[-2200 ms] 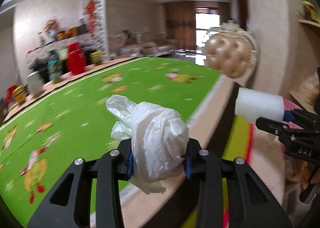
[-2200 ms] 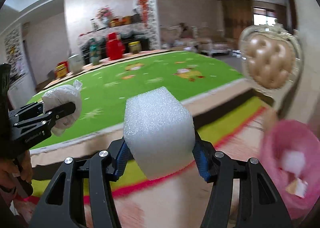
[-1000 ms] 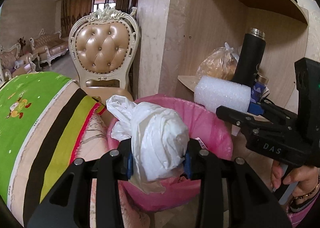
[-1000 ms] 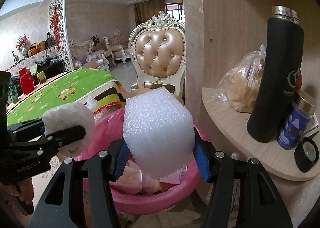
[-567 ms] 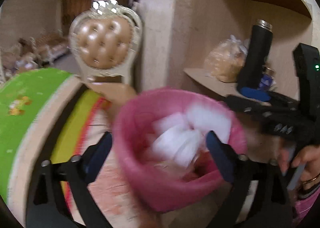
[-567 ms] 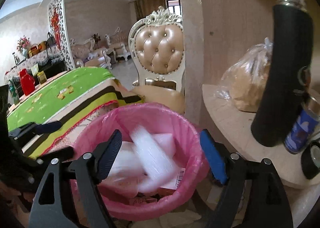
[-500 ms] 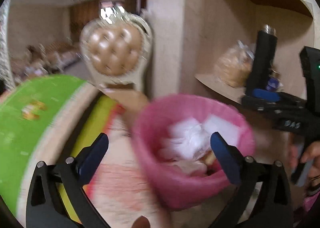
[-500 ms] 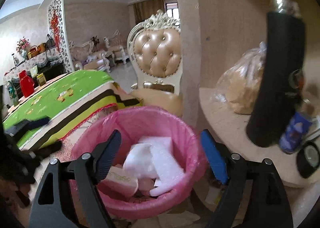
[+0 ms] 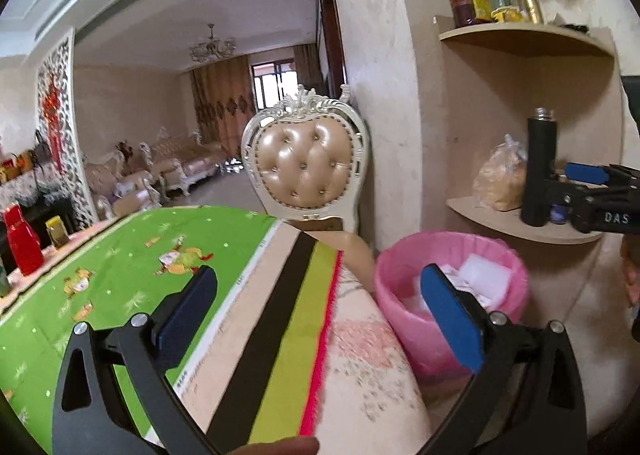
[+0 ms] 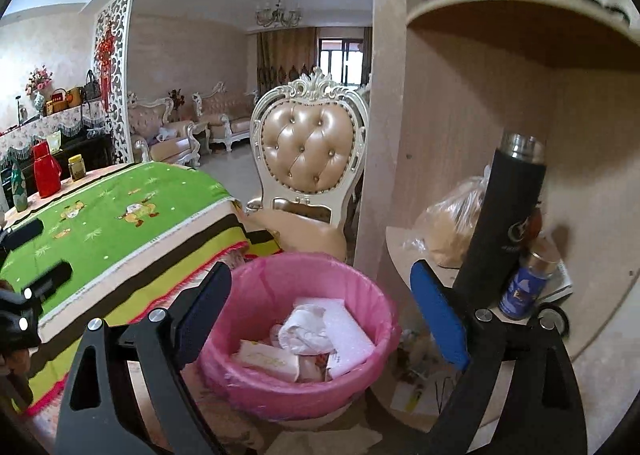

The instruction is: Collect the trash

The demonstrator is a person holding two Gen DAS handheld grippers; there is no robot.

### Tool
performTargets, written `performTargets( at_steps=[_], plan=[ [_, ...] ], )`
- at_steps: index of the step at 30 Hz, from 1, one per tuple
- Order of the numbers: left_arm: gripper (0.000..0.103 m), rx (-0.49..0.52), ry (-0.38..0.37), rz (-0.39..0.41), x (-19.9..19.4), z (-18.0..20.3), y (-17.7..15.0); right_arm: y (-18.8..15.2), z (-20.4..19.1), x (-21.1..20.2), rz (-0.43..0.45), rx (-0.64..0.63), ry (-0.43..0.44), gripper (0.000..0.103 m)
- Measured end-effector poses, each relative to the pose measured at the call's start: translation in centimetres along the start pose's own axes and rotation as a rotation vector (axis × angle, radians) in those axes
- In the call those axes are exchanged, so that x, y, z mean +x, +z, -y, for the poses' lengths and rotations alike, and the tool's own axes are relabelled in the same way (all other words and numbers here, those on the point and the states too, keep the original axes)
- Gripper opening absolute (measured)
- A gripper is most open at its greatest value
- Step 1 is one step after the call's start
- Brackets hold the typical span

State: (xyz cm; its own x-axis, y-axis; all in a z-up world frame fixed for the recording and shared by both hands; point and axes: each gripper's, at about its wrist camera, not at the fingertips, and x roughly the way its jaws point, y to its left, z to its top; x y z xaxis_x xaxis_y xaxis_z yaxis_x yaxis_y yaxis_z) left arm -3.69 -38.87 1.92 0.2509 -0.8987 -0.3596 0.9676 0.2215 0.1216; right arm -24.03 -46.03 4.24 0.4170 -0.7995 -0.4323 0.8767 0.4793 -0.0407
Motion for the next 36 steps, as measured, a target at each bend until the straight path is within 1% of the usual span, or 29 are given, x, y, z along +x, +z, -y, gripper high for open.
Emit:
performTargets(
  at_steps=[2, 4, 7, 9, 11, 13, 16, 18, 21, 27, 30, 36],
  plan=[
    [0.099, -0.003, -0.022, -0.004, -0.4, 0.1, -0.4, 0.0, -0.5, -0.8, -0.001, 0.006, -0.023, 0.085],
    [0.099, -0.017, -0.061, -0.029, -0.3, 0.1, -1.0, -0.4, -0.8, -1.3, -0.023, 0.031, -0.023, 0.085],
    [0.099, -0.076, -0.139, -0.079, -0.1, -0.1, -1.8, -1.4, -1.1, -1.5, -0.082, 0.071, -0.034, 0.085],
    [0.099, -0.062, -0.162, -0.105, 0.1, 0.1, -2.1, -2.0, -1.4, -1.4, -0.108, 0.083, -0.051, 0.085],
    [0.099, -0.059, -0.153, -0.103, 0.0, 0.1, -2.2, -2.5, -1.8, -1.3, -0.117, 0.073, -0.070, 0.085],
    [0.099, -0.059, -0.168, -0.111, 0.3, 0.1, -2.2, -3.0, -2.1, -1.2, -0.138, 0.061, -0.092, 0.085],
    [0.099, -0.063, -0.180, -0.122, 0.5, 0.2, -2.3, -4.0, -2.6, -1.0, -0.173, 0.055, -0.094, 0.085],
    [0.099, -0.043, -0.173, -0.124, 0.5, 0.5, -2.4, -4.4, -2.8, -1.0, -0.181, 0.048, -0.098, 0.085],
    [0.099, -0.020, -0.165, -0.117, 0.3, 0.9, -2.2, -4.6, -3.1, -1.1, -0.180, 0.047, -0.098, 0.085],
    [0.099, -0.018, -0.157, -0.130, 0.4, 1.1, -2.4, -5.0, -3.3, -1.1, -0.189, 0.051, -0.098, 0.085],
    [0.099, -0.029, -0.167, -0.144, 0.6, 1.0, -2.4, -5.2, -3.5, -1.1, -0.193, 0.053, -0.093, 0.085],
    [0.099, -0.049, -0.156, -0.163, 1.2, 0.6, -2.7, -5.1, -3.6, -1.3, -0.190, 0.053, -0.093, 0.085]
  ],
)
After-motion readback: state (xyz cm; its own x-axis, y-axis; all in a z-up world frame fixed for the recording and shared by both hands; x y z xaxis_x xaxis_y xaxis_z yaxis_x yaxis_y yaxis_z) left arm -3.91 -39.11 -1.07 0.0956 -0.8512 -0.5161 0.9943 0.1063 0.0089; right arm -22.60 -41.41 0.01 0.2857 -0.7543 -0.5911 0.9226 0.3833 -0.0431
